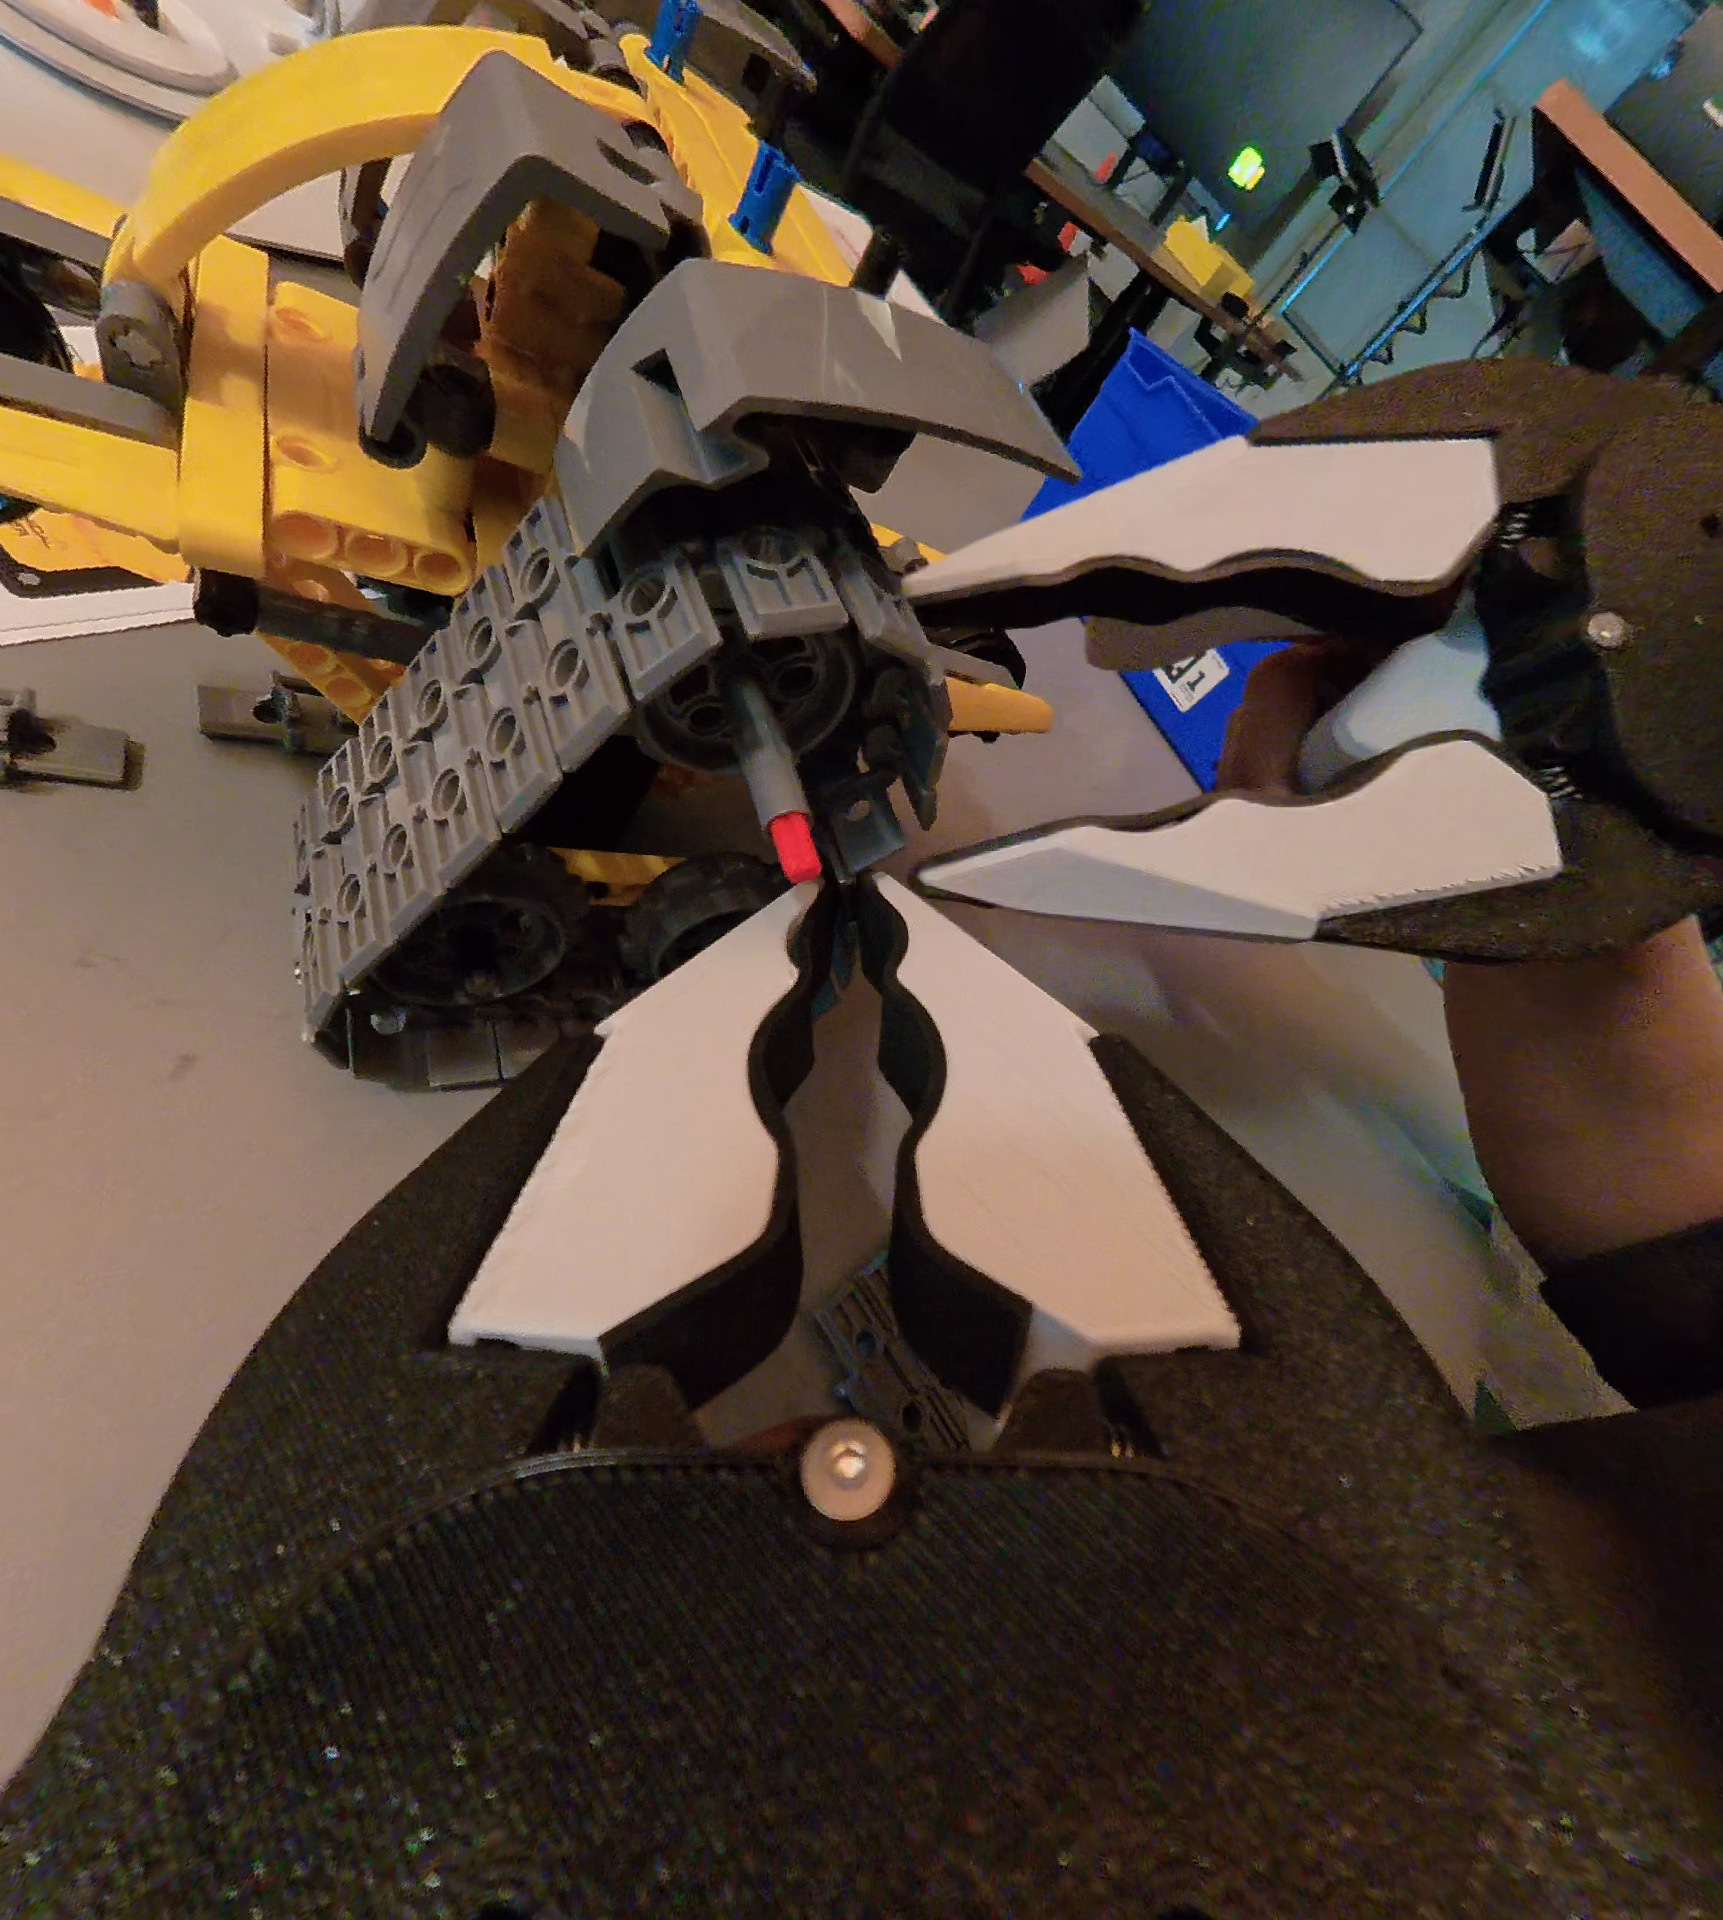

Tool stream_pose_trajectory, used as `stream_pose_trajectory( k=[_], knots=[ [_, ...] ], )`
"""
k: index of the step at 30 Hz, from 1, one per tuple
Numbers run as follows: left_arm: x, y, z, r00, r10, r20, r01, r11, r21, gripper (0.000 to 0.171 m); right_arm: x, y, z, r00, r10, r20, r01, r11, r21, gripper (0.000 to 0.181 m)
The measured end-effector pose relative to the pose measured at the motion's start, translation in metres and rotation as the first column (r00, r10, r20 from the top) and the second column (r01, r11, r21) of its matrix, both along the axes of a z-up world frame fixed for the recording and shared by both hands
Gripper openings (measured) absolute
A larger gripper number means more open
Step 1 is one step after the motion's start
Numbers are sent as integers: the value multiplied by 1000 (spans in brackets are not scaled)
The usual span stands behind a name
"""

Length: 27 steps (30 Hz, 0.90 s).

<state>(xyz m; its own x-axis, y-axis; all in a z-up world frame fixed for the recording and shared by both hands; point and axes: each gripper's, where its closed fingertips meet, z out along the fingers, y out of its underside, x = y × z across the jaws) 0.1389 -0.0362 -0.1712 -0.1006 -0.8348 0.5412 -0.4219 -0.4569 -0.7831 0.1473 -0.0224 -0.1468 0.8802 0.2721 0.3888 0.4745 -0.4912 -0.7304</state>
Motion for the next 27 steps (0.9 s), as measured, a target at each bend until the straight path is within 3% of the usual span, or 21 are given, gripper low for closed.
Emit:
stream_pose_trajectory(
  k=[6,18,27],
  knots=[
    [0,1,0,1000,0,0,0,1000,-10,0,-1,7,-2,990,11,-139,-13,1000,-10,42],
    [0,2,-1,1000,2,-4,-2,1000,-22,0,-2,5,-2,969,22,-244,-45,995,-88,38],
    [1,3,1,1000,17,4,-17,1000,7,0,3,-4,6,978,11,-209,-42,988,-146,36]
  ],
)
